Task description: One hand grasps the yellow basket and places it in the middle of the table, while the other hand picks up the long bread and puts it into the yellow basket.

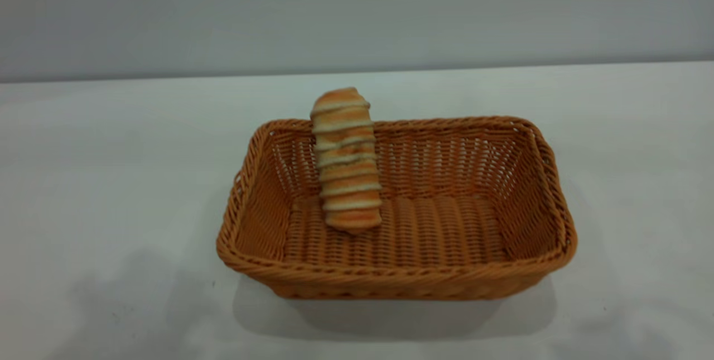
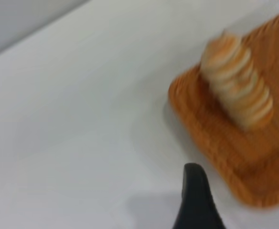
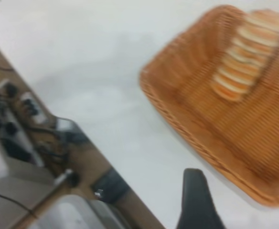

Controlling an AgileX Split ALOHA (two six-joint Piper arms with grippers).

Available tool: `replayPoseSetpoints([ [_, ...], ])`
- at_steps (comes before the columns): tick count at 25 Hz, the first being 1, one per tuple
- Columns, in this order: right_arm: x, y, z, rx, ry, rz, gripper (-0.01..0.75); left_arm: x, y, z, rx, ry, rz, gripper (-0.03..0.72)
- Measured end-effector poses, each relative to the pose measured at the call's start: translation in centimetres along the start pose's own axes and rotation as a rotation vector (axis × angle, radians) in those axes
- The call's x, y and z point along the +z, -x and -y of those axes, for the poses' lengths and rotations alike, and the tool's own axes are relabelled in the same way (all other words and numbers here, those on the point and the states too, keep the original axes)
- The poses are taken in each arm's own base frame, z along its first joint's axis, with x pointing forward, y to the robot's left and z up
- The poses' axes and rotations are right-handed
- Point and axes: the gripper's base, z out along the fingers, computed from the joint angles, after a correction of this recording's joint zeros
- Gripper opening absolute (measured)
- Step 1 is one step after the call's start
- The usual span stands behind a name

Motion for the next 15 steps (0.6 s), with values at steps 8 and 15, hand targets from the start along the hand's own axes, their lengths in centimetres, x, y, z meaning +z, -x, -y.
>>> replayPoseSetpoints([
  [8, -4.8, -2.1, -1.5, 0.008, -0.189, 0.007, 0.534, -8.3, -5.8, 0.2, -0.036, 0.025, -0.065, 0.548],
  [15, -8.6, -5.4, -4.4, -0.024, -0.204, 0.045, 0.534, -11.6, -13.0, 1.8, -0.050, 0.031, -0.031, 0.548],
])
